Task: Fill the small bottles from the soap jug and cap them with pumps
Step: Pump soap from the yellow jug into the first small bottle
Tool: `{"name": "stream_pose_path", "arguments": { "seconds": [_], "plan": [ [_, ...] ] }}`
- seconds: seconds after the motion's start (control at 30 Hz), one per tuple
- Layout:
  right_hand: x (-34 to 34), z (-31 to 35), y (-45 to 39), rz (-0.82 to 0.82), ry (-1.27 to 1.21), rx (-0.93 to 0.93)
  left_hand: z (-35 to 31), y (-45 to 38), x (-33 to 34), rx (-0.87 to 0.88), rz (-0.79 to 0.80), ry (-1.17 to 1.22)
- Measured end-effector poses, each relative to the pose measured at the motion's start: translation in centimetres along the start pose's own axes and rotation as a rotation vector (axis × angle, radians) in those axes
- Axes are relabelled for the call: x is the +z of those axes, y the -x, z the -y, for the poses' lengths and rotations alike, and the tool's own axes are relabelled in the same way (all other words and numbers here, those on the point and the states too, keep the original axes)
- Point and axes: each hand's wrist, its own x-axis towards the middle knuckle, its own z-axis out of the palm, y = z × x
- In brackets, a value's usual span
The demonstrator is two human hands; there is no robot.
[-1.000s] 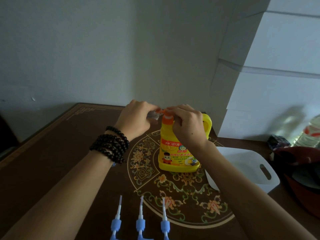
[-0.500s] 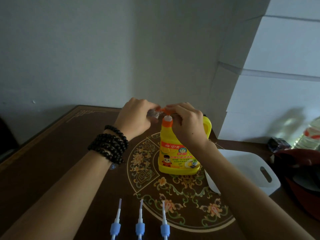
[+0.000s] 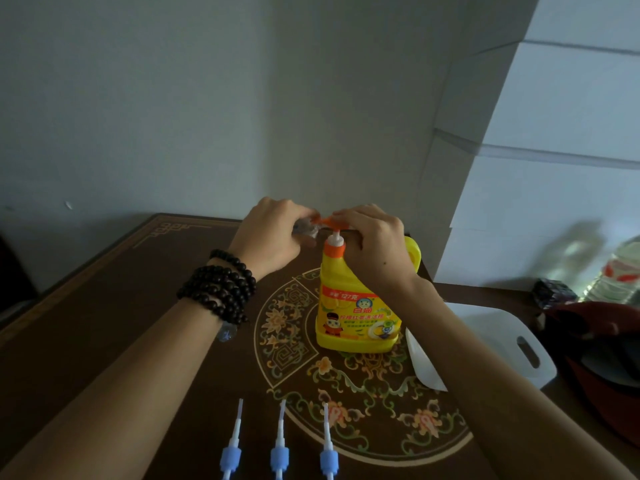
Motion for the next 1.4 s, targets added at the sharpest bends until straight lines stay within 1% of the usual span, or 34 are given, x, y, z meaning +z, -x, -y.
{"name": "stream_pose_path", "arguments": {
  "seconds": [0.13,0.23,0.5,0.63,0.77,0.93,1.1,1.4],
  "plan": [
    [-0.2,-0.1,-0.4,0.024,0.006,-0.044,-0.1,-0.1,-0.1,-0.013,-0.009,-0.001],
    [-0.2,-0.3,-0.3,-0.003,-0.005,-0.052,0.0,-0.1,0.1,-0.025,-0.027,0.017],
    [1.0,-0.6,1.2,-0.029,-0.045,-0.020,0.4,0.8,1.5,-0.009,-0.015,0.036],
    [0.8,-0.1,1.2,0.008,-0.047,0.000,0.5,0.9,1.5,-0.020,-0.005,0.045],
    [-0.1,-0.2,0.7,0.036,-0.030,-0.034,0.4,0.3,0.7,-0.024,-0.014,0.056],
    [0.1,-0.4,0.3,0.033,0.041,-0.029,0.2,-0.1,0.3,-0.022,-0.031,0.044],
    [0.3,-0.3,-0.2,-0.019,0.007,-0.011,0.4,-0.1,0.4,-0.026,-0.045,0.045],
    [0.7,-0.4,0.8,0.004,-0.017,0.012,0.5,0.5,1.0,-0.045,-0.018,0.050]
  ]
}}
